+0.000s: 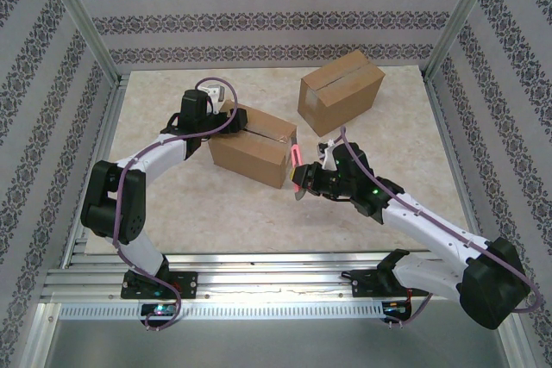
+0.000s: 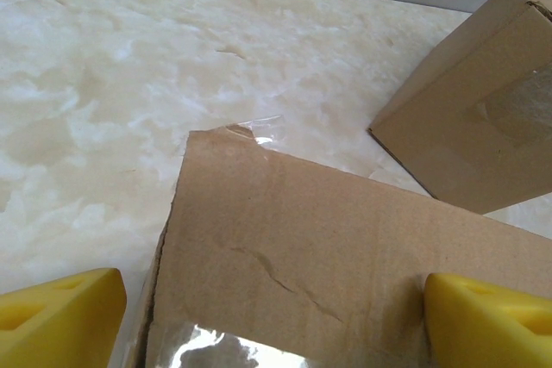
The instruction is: Unpack the express box
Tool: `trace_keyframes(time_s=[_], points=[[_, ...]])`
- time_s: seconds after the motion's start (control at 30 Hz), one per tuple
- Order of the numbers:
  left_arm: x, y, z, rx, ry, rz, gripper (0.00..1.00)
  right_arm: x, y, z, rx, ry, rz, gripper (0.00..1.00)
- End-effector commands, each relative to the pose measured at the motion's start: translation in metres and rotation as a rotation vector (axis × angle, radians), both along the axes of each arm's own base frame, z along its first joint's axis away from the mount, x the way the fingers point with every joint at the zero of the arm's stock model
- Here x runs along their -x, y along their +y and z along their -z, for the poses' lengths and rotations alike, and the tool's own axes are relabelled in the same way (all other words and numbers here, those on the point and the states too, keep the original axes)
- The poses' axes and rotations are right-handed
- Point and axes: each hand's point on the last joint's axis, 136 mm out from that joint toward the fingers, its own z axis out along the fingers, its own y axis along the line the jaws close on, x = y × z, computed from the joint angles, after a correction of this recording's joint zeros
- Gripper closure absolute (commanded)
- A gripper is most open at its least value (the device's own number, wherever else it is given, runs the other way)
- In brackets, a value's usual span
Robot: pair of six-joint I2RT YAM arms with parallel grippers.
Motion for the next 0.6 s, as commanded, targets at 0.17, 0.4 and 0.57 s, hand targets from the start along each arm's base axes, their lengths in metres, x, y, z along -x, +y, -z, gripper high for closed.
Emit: trace_keyframes(time_s=[0.17, 0.4, 0.57], points=[[0.0884, 0.0168, 0.1458, -0.139, 0.519, -0.009, 0.11, 0.0357, 0.0155, -0.0015, -0.048, 0.035, -0.152, 1.00], [0.0878, 0.0163, 0.1457, -0.140, 0.519, -0.008, 0.11, 0.0381, 0.0155, 0.0003, -0.058, 0.045, -0.153, 1.00], [0.0885, 0.0169, 0.1470, -0.139, 0.525, -0.011, 0.11, 0.0403, 0.0180, -0.0019, -0.067, 0.043, -0.158, 1.00]])
